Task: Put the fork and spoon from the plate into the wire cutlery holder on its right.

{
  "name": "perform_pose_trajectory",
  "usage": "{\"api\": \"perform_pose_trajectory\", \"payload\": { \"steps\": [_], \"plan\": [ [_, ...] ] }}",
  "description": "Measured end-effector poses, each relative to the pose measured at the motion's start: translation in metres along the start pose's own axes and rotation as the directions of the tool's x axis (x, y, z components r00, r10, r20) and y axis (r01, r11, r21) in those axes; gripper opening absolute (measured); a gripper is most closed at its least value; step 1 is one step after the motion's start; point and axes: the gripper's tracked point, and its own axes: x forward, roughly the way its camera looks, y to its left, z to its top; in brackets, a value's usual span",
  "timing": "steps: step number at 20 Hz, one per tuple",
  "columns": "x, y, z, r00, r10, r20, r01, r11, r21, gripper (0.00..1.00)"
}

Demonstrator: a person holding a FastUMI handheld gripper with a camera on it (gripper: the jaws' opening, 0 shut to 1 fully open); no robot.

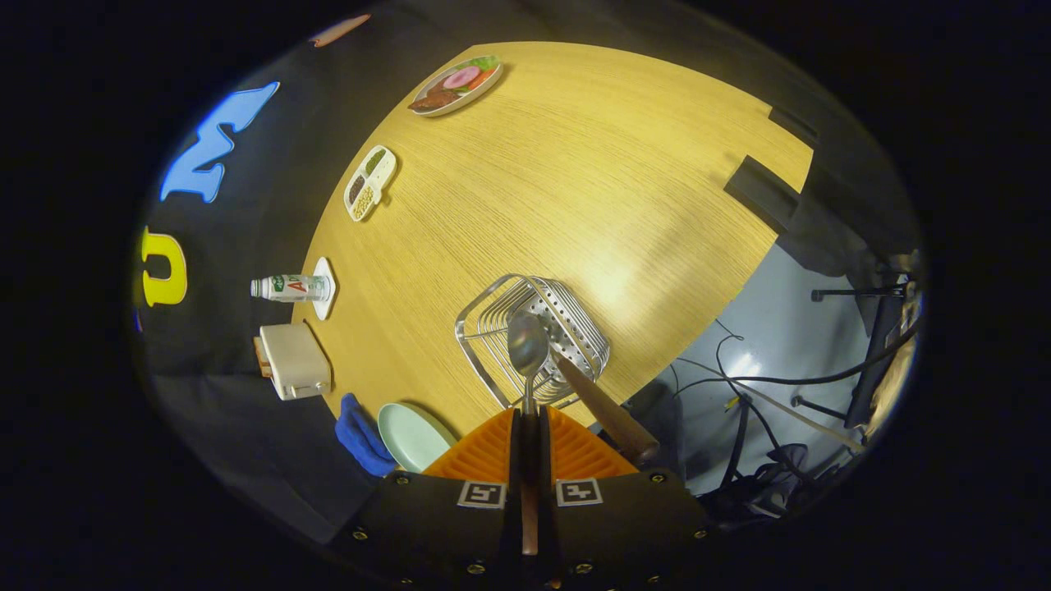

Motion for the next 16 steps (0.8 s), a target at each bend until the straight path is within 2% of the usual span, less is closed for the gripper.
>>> {"api": "perform_pose_trajectory", "payload": {
  "steps": [5,7,9,10,12,16],
  "plan": [
    [0.012,-0.001,0.003,0.999,-0.04,-0.037,0.04,0.999,0.009,0.08],
    [0.01,-0.001,0.006,0.998,-0.052,-0.033,0.052,0.999,-0.001,0.13],
    [0.005,0.008,0.006,0.999,-0.031,-0.03,0.031,1.0,0.003,0.27],
    [0.005,0.013,0.008,0.999,-0.022,-0.031,0.022,1.0,0.007,0.42],
    [0.005,0.012,0.009,0.999,-0.027,-0.024,0.027,1.0,0.004,0.52],
    [0.002,0.016,0.007,1.0,-0.012,-0.023,0.012,1.0,-0.001,0.52]
  ]
}}
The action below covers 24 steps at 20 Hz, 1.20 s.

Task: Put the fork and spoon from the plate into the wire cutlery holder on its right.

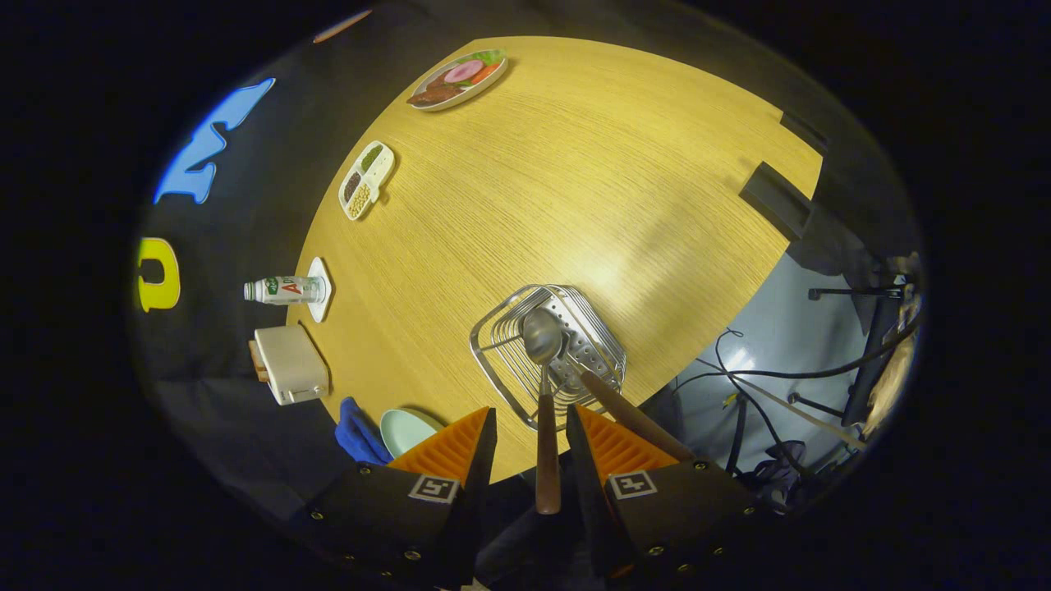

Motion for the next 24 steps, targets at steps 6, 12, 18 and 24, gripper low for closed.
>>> {"api": "perform_pose_trajectory", "payload": {
  "steps": [6,12,18,24],
  "plan": [
    [-0.024,0.009,0.031,0.971,-0.025,0.238,0.068,0.983,-0.172,0.52],
    [-0.117,0.057,0.085,0.772,0.127,0.622,0.075,0.954,-0.289,0.52],
    [-0.216,0.079,0.109,0.473,0.238,0.848,0.125,0.935,-0.332,0.52],
    [-0.299,0.076,0.118,0.172,0.231,0.958,0.36,0.89,-0.28,0.51]
  ]
}}
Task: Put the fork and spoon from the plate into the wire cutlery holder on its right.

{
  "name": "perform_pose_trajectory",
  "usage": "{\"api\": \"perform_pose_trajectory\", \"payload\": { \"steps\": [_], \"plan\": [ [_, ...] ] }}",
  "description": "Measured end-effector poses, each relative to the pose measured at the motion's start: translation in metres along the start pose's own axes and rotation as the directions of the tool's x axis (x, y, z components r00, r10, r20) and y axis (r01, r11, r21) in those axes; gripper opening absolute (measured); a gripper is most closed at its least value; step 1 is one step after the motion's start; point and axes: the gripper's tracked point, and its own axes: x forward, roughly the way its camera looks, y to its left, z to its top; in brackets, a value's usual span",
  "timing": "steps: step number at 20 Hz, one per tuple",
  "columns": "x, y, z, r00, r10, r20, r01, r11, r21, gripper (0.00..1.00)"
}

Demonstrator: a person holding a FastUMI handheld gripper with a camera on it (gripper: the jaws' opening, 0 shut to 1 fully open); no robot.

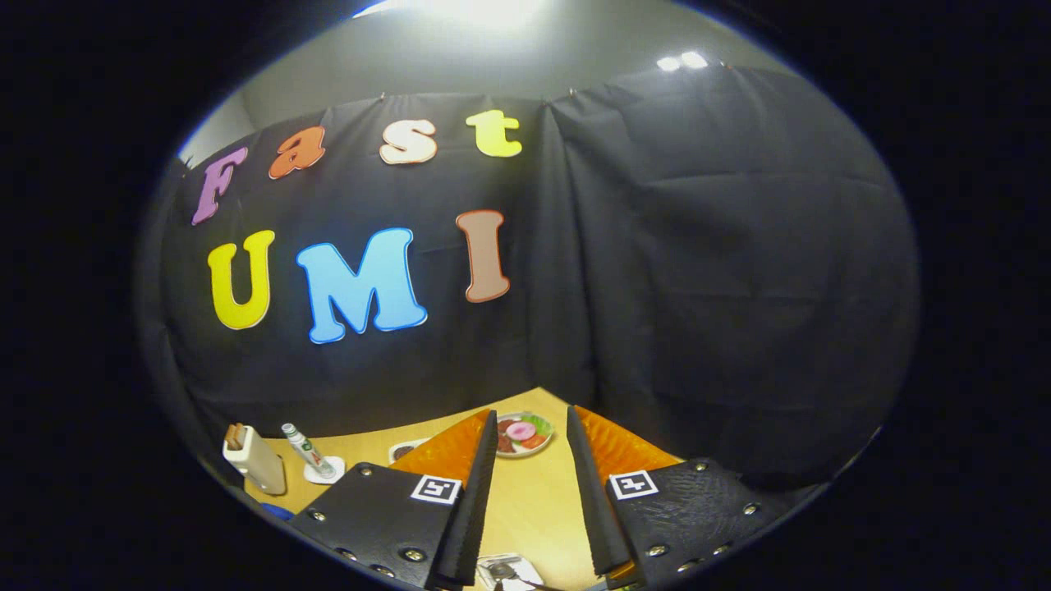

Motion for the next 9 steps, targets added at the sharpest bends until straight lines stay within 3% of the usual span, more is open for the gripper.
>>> {"api": "perform_pose_trajectory", "payload": {
  "steps": [9],
  "plan": [
    [-0.001,0.011,0.002,1.0,0.028,-0.005,-0.029,0.997,-0.074,0.51]
  ]
}}
